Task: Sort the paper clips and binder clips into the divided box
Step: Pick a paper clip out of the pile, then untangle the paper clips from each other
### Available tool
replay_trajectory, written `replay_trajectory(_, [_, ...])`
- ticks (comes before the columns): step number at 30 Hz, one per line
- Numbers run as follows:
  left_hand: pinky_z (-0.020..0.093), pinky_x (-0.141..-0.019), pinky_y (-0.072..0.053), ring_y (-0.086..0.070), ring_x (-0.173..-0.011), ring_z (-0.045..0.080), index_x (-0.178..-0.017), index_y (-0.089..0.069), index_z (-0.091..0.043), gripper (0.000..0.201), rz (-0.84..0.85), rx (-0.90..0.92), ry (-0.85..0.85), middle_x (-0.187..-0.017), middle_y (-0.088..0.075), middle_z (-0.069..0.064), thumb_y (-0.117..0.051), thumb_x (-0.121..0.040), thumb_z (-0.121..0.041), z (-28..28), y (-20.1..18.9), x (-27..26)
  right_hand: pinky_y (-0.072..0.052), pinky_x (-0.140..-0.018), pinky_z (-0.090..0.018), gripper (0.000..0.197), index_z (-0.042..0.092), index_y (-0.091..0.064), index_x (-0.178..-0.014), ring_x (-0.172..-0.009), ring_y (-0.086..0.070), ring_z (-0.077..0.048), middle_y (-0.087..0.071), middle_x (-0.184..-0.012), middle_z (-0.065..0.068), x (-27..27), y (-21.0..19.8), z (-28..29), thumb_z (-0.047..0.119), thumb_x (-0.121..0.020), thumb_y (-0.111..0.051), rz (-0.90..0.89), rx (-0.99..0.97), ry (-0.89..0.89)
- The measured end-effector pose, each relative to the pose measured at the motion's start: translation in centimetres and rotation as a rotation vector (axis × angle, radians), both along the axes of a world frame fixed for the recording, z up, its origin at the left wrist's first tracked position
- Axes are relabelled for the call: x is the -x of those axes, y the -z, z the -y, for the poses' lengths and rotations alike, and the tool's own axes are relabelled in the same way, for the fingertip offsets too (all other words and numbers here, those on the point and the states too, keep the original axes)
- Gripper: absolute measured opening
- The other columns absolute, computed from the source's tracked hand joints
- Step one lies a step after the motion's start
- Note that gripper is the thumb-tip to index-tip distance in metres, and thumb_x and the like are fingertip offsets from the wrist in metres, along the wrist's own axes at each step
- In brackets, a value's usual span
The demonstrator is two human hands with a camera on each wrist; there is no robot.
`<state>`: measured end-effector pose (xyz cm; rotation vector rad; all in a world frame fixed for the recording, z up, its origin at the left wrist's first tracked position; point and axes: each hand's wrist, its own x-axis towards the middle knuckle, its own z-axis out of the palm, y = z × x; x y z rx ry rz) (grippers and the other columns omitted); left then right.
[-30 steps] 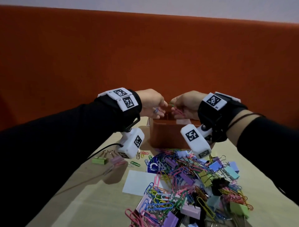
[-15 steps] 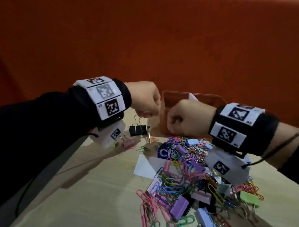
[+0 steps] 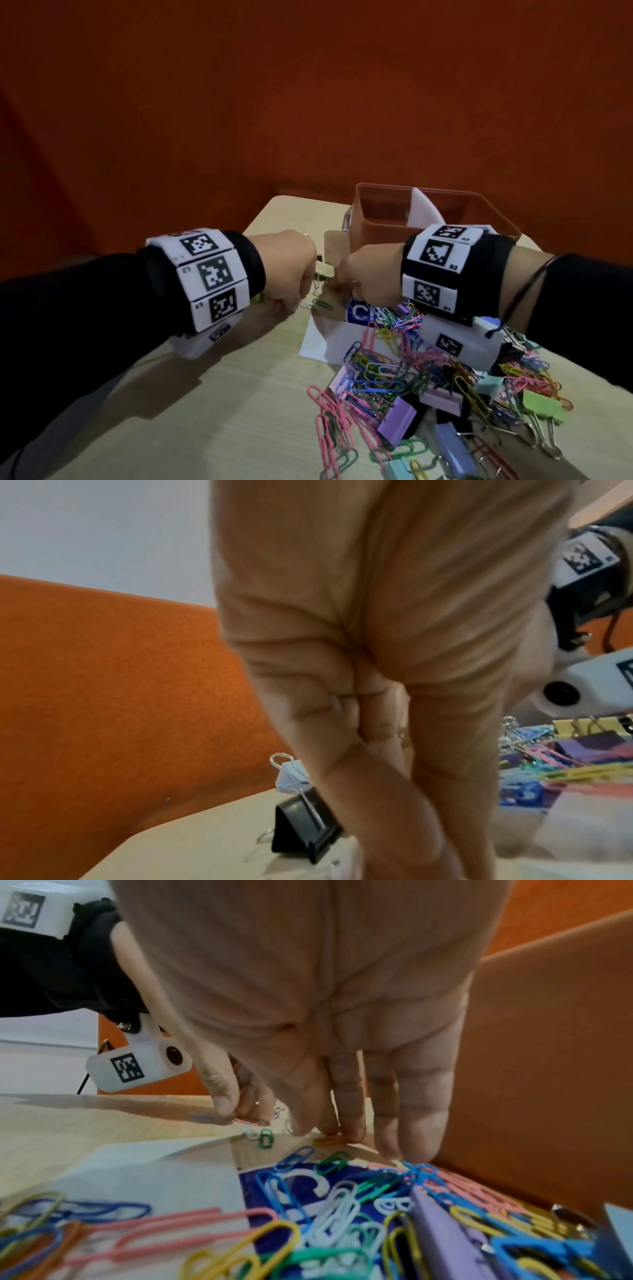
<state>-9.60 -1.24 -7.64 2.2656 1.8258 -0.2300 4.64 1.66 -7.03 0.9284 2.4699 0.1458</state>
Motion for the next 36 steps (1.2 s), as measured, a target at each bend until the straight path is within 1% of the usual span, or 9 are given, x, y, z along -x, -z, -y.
replay_trajectory(3, [0.02, -0.06, -0.046, -0.059, -0.077, 0.01, -0.096, -0.076, -0.013, 0.017, -0.041, -0.034, 0.044, -0.094, -0.072, 0.0, -0.075, -0.079, -0.017, 0.1, 0.4, -0.4, -0.05, -0.087, -0.032, 0.035, 0.02, -0.062, -0.123, -0.103, -0.059, -0.022, -0.065, -0.114, -0.001, -0.2, 0.0, -0.2, 0.012, -0.09, -0.053, -0.059, 0.011, -0.018])
replay_trajectory(6, [0.014, -0.053, -0.04, -0.055, -0.069, 0.007, -0.091, -0.076, -0.011, 0.012, -0.047, -0.034, 0.078, -0.091, -0.073, 0.001, -0.073, -0.08, -0.013, 0.1, 0.6, -0.8, -0.045, -0.07, -0.025, 0.036, 0.02, -0.064, -0.116, -0.084, -0.056, -0.014, -0.066, -0.109, 0.001, -0.6, -0.5, 0.3, 0.019, -0.081, -0.07, -0.075, 0.049, -0.009])
replay_trajectory(10, [0.025, -0.066, -0.046, -0.056, -0.077, 0.013, -0.08, -0.069, -0.014, 0.006, -0.088, -0.048, 0.119, -0.078, -0.065, -0.002, -0.064, -0.082, -0.012, 0.0, 0.7, -0.9, -0.037, -0.058, -0.022, 0.038, 0.016, -0.064, -0.113, -0.078, -0.048, -0.011, -0.064, -0.101, 0.002, -0.5, -0.6, 0.5, 0.019, -0.077, -0.076, -0.056, 0.048, -0.014])
replay_trajectory(13, [0.031, -0.071, -0.049, -0.055, -0.076, 0.017, -0.077, -0.064, -0.016, 0.005, -0.111, -0.037, 0.125, -0.074, -0.06, -0.002, -0.064, -0.081, -0.016, 0.0, 0.8, -1.1, -0.038, -0.057, -0.024, 0.031, 0.014, -0.065, -0.106, -0.079, -0.048, -0.012, -0.054, -0.078, 0.008, 0.1, -0.4, 0.4, 0.013, -0.077, -0.074, -0.056, 0.055, -0.037])
replay_trajectory(19, [0.024, -0.054, -0.039, -0.056, -0.079, 0.019, -0.091, -0.066, -0.011, 0.013, -0.088, 0.023, 0.068, -0.087, -0.063, 0.004, -0.068, -0.081, -0.019, 0.0, 0.8, -1.2, -0.048, -0.073, -0.026, 0.023, 0.021, -0.07, -0.097, -0.079, -0.052, -0.012, -0.057, -0.082, 0.01, 0.8, 0.0, 0.3, 0.007, -0.08, -0.064, -0.084, 0.073, -0.045])
replay_trajectory(24, [0.021, -0.053, -0.039, -0.056, -0.079, 0.016, -0.099, -0.069, -0.014, 0.02, -0.052, 0.054, 0.05, -0.094, -0.066, 0.002, -0.071, -0.08, -0.021, -0.3, 0.9, -1.1, -0.043, -0.065, -0.024, 0.028, 0.024, -0.072, -0.097, -0.074, -0.053, -0.013, -0.052, -0.069, 0.014, 0.6, 0.0, 0.4, 0.006, -0.081, -0.058, -0.147, 0.061, -0.024])
replay_trajectory(28, [0.025, -0.061, -0.041, -0.054, -0.074, 0.016, -0.079, -0.064, -0.017, 0.005, -0.052, 0.048, 0.074, -0.079, -0.062, -0.002, -0.067, -0.08, -0.021, -0.3, 1.0, -1.1, -0.046, -0.063, -0.019, 0.028, 0.019, -0.07, -0.092, -0.064, -0.051, -0.004, -0.045, -0.072, 0.018, -0.6, -1.1, 0.1, 0.0, -0.082, -0.053, -0.257, 0.09, 0.055])
replay_trajectory(31, [0.023, -0.054, -0.038, -0.042, -0.055, 0.012, -0.065, -0.054, -0.014, 0.02, 0.053, 0.029, 0.066, -0.061, -0.052, -0.002, -0.059, -0.084, -0.018, -0.5, 0.7, -0.6, -0.055, -0.067, -0.025, 0.034, 0.016, -0.067, -0.091, -0.056, -0.062, -0.008, -0.069, -0.072, -0.001, -1.9, -1.4, -0.6, -0.007, -0.083, -0.044, -0.375, 0.28, 0.232])
replay_trajectory(36, [0.019, -0.052, -0.049, -0.058, -0.057, 0.015, -0.092, -0.067, -0.002, 0.021, 0.261, 0.17, -0.007, -0.085, -0.075, 0.012, -0.053, -0.091, -0.018, -1.1, -0.4, 0.4, -0.051, -0.059, -0.02, 0.033, 0.017, -0.07, -0.087, -0.05, -0.058, -0.008, -0.067, -0.061, 0.001, -3.4, -1.2, -1.6, -0.008, -0.083, -0.049, -0.49, 0.368, 0.307])
